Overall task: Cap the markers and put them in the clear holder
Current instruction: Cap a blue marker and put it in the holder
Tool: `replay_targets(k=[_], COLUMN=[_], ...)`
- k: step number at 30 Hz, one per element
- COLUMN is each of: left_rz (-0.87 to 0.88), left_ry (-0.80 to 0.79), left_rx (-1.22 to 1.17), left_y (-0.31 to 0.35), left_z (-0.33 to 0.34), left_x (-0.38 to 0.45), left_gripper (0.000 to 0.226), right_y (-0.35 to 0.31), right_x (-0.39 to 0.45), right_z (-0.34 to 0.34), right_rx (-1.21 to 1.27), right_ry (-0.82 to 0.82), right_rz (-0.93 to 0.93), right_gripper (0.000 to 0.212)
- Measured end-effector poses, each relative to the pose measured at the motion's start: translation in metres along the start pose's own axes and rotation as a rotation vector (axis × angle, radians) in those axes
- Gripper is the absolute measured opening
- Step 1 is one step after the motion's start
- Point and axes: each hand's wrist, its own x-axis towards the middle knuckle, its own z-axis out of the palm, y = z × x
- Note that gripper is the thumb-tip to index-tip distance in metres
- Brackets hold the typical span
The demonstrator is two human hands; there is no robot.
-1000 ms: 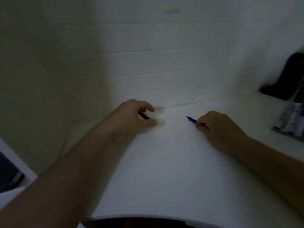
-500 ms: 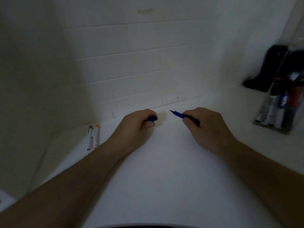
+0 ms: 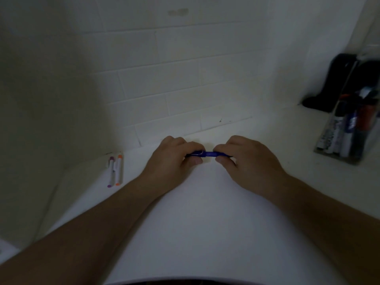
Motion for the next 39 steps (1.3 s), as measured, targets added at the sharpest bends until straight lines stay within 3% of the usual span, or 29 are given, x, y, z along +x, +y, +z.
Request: replay_targets(k=[5,12,18,22,27,30,34,37,39], left_rz=[0.047,0.044,0.058,0.012,-0.070,-0.038,0.348,0.495,0.458], left_ry=[-0.090,-0.122,-0.152,-0.133,-0.099,-0.126,-0.157,-0.121,-0.063], left_rx=[-0.133,-0.128,-0.151,-0.257,-0.320,-0.195,0.095,0.090,0.002], left_y=[0.010,0.016,0.018,0.023,0.029,0.030,0.062,0.107,0.136], left_z=[0.000,0.000,0.000,0.002,-0.004,-0.005,0.011,0.038,0.057], left_x=[-0.002,-0.002,-0.005,-0.008,-0.011,-0.011,0.002,0.026,0.042], left_gripper=[0.032,0.039,0.023,0.012,0.029,0.035,0.040,0.027,0.026], right_y=[-0.010,-0.006,-0.004,-0.007,-0.006,0.012,0.037,0.049,0.063], right_x=[0.002,0.000,-0.001,-0.003,-0.003,0.006,0.013,0.009,0.001], right_z=[0.003,0.001,0.006,0.003,-0.012,-0.039,-0.097,-0.143,-0.174], right_rx=[0.085,0.144,0.211,0.198,-0.061,-0.022,0.192,0.189,0.165], right_ry=[-0.038,-0.037,-0.071,-0.151,-0.158,-0.030,0.350,0.496,0.557], right_rz=[-0.021,-0.038,-0.024,0.009,-0.040,0.042,0.159,0.252,0.314], right_gripper=[0.027,0.027,0.021,0.024,0.022,0.019,0.018,0.019,0.021])
